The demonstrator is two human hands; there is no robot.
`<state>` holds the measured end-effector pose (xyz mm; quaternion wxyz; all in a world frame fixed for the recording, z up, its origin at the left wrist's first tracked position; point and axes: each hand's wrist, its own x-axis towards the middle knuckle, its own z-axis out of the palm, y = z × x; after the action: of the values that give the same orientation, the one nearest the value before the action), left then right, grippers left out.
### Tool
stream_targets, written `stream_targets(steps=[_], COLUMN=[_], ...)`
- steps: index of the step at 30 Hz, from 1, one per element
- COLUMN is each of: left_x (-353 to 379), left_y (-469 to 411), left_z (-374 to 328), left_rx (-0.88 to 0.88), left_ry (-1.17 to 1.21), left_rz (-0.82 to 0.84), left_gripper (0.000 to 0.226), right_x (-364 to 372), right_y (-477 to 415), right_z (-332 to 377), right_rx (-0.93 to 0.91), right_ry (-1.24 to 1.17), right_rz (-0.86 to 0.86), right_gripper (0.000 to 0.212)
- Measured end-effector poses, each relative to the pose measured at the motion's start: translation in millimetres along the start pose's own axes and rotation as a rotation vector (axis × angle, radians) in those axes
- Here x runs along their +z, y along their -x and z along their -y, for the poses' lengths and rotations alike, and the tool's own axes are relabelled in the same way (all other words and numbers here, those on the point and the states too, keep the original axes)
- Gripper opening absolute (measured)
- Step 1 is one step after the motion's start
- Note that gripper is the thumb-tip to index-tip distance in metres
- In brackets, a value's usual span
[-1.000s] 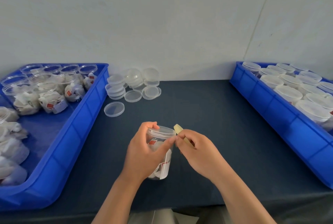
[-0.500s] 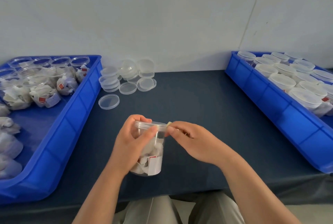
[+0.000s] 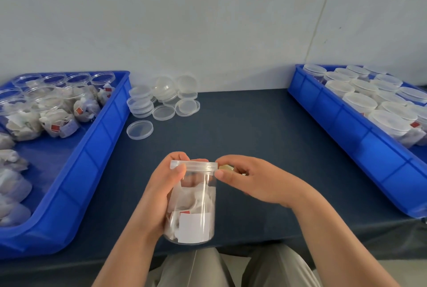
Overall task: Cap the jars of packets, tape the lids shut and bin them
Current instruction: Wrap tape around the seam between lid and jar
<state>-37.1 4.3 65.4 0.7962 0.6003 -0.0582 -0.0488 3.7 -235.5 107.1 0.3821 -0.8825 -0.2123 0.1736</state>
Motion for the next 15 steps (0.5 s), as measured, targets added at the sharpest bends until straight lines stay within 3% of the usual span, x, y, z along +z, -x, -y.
stream_targets(steps=[7,11,15], left_x=[-0.9,-1.6,4.5], left_y=[0.7,-4.6,-9.7], left_z=[-2.2,0.6,-2.0], left_rx=[-0.028,-0.025,-0.045], left_ry=[-0.031,-0.074,-0.272], left_rz=[0.146,0.238,0.198], left_gripper=[0.061,0.084,0.106], right_x=[-4.9,-1.5,8.5], right_y=[8.4,13.0,16.4], right_z=[-2.9,-5.4,-10.6], right_rx=[-0.019,-0.098,-0.170], right_ry=[-0.012,-0.062,-0.135], right_rz=[0.040,0.065,-0.014], right_gripper=[0.053,0.045,0.044])
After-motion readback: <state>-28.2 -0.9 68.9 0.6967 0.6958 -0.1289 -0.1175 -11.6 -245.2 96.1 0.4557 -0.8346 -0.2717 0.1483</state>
